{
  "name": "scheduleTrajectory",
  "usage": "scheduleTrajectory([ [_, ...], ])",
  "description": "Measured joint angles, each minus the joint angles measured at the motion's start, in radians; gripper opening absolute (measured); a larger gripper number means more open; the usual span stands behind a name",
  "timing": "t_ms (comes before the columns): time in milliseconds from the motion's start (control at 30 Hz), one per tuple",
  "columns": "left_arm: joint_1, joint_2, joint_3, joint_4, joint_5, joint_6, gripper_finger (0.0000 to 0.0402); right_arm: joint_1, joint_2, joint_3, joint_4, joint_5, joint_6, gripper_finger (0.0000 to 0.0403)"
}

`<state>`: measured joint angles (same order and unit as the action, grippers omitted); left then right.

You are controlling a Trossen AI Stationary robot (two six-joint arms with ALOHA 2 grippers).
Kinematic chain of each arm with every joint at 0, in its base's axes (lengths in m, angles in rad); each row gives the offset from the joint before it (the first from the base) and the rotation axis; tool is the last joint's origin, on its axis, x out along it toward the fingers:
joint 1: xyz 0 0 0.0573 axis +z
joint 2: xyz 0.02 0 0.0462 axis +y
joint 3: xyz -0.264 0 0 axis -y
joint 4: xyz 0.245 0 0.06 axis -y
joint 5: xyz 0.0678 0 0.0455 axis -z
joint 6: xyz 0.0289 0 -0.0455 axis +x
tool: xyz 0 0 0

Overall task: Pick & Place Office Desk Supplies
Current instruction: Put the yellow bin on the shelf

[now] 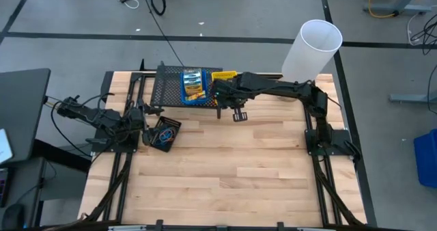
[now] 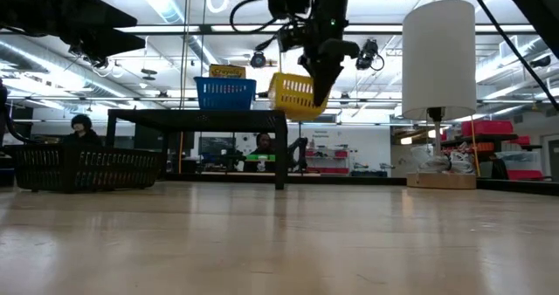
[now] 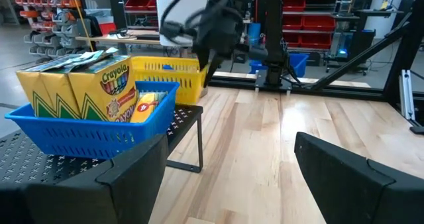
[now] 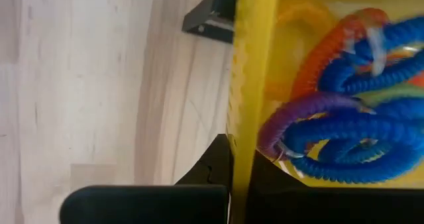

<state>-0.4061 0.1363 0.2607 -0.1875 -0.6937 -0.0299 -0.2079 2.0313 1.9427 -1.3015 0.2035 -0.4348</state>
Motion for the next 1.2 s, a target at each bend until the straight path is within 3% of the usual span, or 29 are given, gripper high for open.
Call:
scheduleTrajectory([
  [500,0.000,0.000,0.000,0.002,0.023,0.002,0.0335,0.028,0.091,0.160,-0.060,-0.003,0.021,0.0000],
  [1200,0.000,0.000,0.000,0.004,0.026,0.003,0.0335,0.043,0.123,0.163,-0.037,0.007,-0.020,0.0000],
])
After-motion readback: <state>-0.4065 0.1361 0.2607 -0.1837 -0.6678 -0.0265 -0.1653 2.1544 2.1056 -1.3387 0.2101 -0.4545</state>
